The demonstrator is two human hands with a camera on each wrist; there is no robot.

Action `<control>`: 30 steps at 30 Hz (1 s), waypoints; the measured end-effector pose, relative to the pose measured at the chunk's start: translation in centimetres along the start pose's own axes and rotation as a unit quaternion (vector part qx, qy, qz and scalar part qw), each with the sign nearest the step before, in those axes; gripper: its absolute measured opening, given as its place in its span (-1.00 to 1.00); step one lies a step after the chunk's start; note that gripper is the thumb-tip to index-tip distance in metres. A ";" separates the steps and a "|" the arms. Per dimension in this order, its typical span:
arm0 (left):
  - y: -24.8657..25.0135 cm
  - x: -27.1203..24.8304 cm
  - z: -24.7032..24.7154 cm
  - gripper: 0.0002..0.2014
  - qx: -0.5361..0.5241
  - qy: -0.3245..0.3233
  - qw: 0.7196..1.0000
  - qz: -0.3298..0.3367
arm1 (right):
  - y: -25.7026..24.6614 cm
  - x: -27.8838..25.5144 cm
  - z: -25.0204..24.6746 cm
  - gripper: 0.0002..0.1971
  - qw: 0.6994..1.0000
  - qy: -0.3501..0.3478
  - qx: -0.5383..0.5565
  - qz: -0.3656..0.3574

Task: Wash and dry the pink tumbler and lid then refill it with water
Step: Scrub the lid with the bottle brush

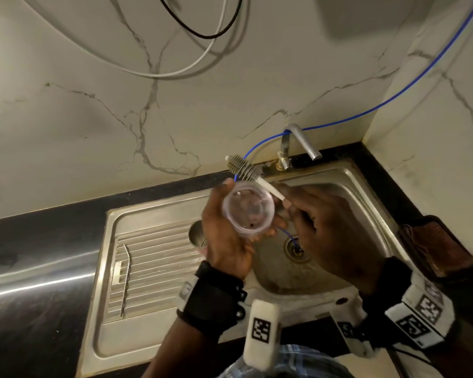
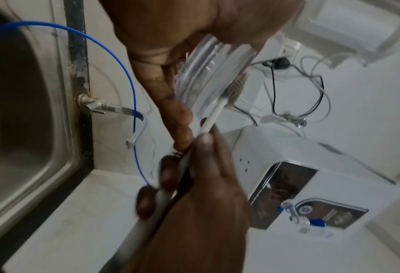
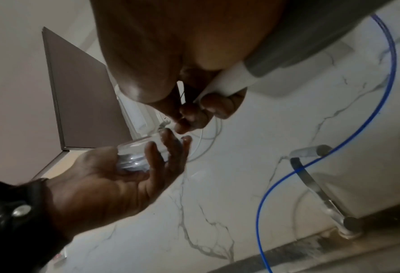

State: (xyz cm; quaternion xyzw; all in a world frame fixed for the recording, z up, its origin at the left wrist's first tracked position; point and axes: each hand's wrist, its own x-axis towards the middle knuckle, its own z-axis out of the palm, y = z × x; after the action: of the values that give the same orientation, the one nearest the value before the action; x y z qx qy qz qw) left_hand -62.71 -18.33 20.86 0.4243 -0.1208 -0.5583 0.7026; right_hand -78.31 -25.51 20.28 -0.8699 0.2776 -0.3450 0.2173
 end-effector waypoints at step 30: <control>4.6 1.3 -2.0 -0.48 -0.149 0.018 0.989 -0.010 | -0.1 -4.5 0.6 -0.57 0.998 -0.024 0.041 -0.040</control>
State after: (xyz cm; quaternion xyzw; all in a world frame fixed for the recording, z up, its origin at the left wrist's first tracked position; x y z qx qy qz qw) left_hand -57.86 -18.50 22.61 0.3257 -0.0191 -0.5696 0.7544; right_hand -80.58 -22.45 17.78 -0.8787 0.2233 -0.3431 0.2457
